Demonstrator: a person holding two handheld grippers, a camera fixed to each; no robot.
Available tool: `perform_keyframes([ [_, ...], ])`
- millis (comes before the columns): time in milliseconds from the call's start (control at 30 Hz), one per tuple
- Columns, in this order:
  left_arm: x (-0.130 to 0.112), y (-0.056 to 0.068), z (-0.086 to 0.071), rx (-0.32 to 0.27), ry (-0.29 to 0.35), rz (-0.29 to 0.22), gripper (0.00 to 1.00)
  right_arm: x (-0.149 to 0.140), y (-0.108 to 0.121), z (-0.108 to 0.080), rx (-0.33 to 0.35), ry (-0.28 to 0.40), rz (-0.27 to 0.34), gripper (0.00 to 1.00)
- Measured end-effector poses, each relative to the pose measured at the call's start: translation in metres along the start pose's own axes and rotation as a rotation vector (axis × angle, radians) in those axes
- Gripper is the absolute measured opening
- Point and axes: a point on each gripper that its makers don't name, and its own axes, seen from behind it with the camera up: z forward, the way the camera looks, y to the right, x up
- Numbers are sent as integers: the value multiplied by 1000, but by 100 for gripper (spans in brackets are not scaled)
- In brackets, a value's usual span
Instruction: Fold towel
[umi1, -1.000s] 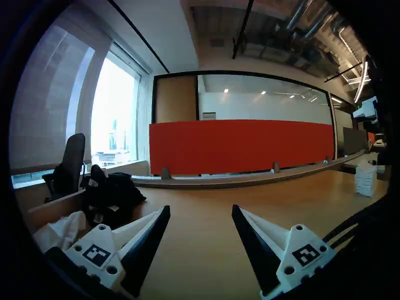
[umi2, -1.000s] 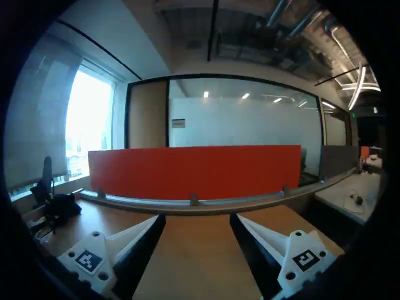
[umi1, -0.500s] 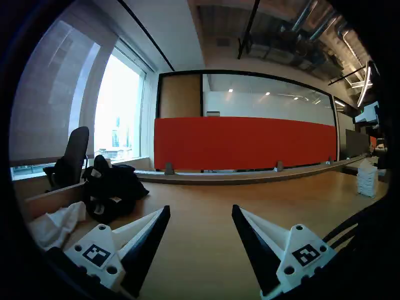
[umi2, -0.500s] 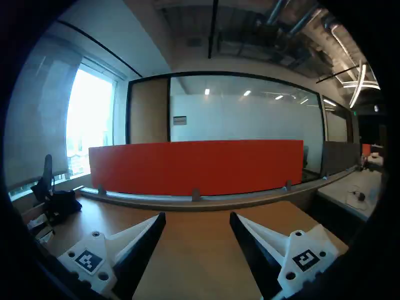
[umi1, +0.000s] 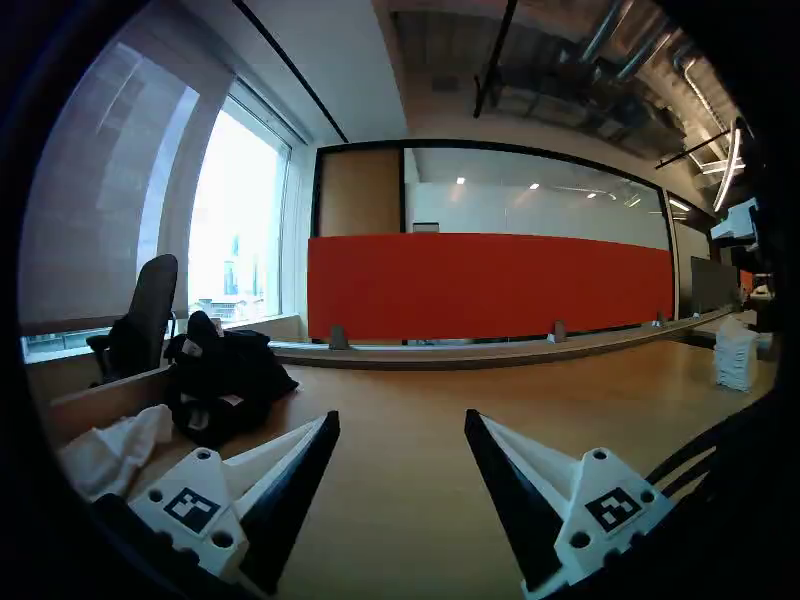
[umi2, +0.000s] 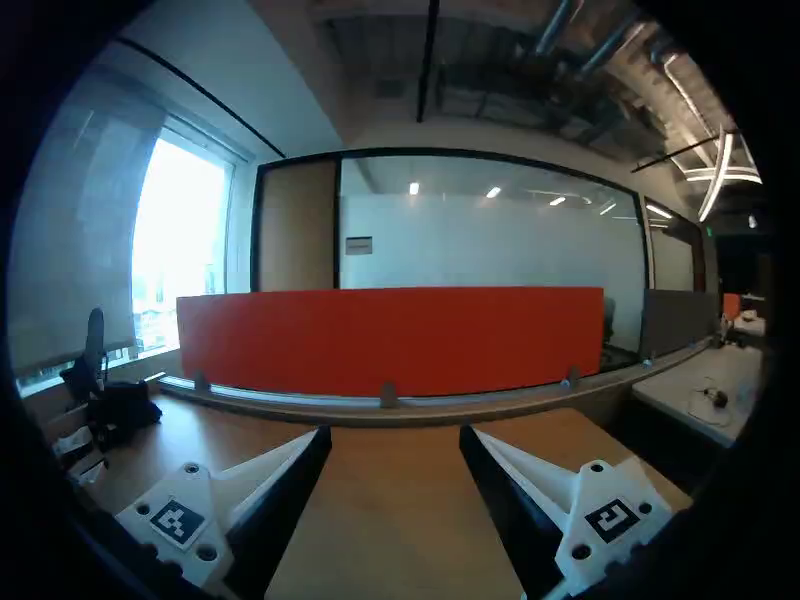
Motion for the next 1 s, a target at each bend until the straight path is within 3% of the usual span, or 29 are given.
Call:
perform_keyframes([
  [467,-1,0,0,0,0,1,94,7,14,-2,-30,40,-84,99],
  [767,0,1,0,0,0,1,94,-15,19,-6,-24,58,-57,99],
  [1000,0,1,0,0,0,1,94,-48,34,-10,-28,49,-17,99],
])
